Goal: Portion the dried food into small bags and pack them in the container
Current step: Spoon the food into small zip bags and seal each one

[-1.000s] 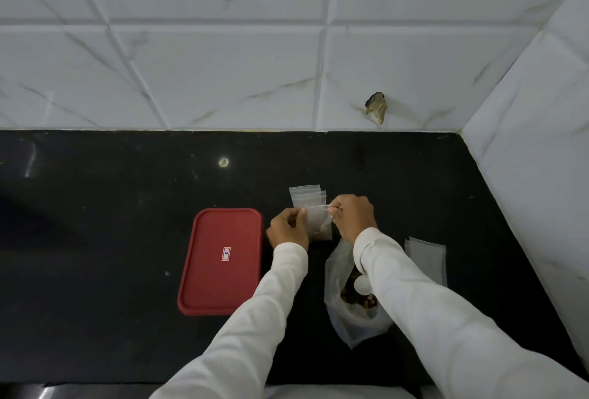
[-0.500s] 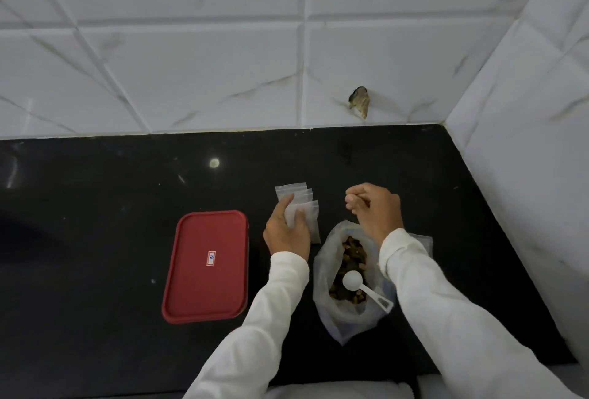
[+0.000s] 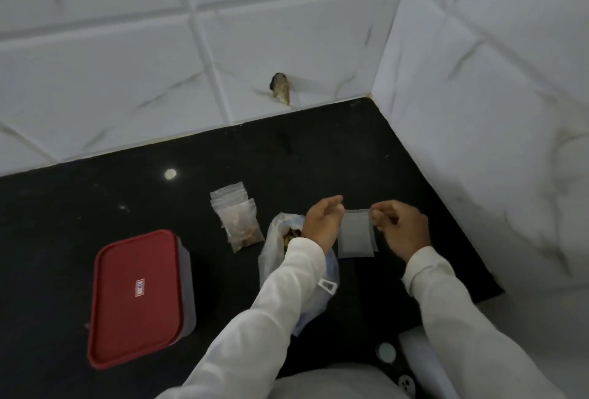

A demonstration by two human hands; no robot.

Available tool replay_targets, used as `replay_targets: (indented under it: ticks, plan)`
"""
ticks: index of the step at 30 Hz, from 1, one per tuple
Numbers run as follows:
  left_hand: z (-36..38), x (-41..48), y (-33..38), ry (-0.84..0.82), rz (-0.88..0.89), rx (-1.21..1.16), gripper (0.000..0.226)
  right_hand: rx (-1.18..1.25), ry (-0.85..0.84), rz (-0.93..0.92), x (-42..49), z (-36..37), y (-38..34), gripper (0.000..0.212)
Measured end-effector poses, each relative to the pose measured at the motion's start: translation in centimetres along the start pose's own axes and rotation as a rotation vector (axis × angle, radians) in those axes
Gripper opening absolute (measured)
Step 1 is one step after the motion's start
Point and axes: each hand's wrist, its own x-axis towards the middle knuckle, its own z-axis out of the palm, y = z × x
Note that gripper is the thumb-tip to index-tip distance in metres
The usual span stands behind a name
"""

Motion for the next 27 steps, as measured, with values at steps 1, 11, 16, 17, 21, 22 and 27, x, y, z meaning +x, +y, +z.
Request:
replay_targets:
  ticks: [1,11,16,17,21,22,27]
  plan:
    - [0.6,0.6,-0.5,-0.007,-0.044,0.008,0.028,-0.036,-0.014,0.016,-0.2,0.2,0.7,0.01]
    - [3.2,2.5,-1.4,-0.007,-0.299,0.152,0.052,-0.147,-0.139,0.167,-0.2,2.4,3.6,0.029]
    - [3.1,2.6,-1.5,0.006,-0.318,0.113,0.056,-0.093,-0.181,0.193,-0.1,2.6,3.1,0.036]
    - [3.1,2.6,-1.6,0.003,-0.318,0.109,0.057,-0.077,-0.184,0.198,0.0,2.6,3.0,0.037]
    - [2.7,2.2,-1.5,-0.005,-0.319,0.025,0.054,0.035,-0.155,0.233,-0.4,2.1,2.2,0.039]
    - [2.5,1.7,-1.1,-0.011,-0.307,-0.025,0.053,0.065,-0.143,0.229,-0.5,1.8,1.9,0.039]
    - [-0.3,-2.0,2.6,0.09,-0.142,-0.311,0.037,0.185,-0.062,0.037,-2.5,0.4,-2.5,0.022]
